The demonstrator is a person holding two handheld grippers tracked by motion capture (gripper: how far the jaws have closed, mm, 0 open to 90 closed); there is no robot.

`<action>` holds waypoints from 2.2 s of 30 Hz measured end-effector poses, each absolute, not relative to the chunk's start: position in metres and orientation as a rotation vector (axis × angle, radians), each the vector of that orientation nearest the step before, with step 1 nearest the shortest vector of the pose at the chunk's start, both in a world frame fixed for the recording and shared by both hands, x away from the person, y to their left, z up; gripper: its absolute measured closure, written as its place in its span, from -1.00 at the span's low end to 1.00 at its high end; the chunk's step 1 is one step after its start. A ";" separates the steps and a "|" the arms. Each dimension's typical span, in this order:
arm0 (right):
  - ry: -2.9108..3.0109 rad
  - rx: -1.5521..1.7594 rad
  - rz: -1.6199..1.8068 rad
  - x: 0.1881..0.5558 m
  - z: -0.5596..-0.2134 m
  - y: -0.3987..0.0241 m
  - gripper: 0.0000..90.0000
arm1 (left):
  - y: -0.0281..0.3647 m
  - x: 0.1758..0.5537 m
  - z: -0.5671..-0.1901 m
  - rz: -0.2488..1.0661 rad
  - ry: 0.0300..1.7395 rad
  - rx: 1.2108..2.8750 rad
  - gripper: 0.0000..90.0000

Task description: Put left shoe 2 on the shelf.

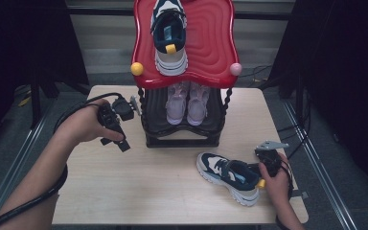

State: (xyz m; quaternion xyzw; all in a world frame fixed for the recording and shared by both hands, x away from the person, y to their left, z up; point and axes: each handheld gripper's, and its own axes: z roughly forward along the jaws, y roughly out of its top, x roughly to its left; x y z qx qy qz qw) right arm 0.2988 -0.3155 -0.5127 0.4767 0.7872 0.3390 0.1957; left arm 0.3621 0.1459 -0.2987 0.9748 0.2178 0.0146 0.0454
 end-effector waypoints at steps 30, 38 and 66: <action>2.208 1.341 0.948 0.299 -0.513 -0.315 -0.72 | 0.151 0.362 -0.403 -0.024 0.753 2.841 -0.43; 2.208 1.341 0.948 0.299 -0.513 -0.315 -0.72 | 0.149 0.358 -0.428 0.047 0.778 2.700 -0.45; 2.209 1.345 0.948 0.299 -0.512 -0.315 -0.72 | 0.164 0.347 -0.489 0.290 0.851 2.325 -0.62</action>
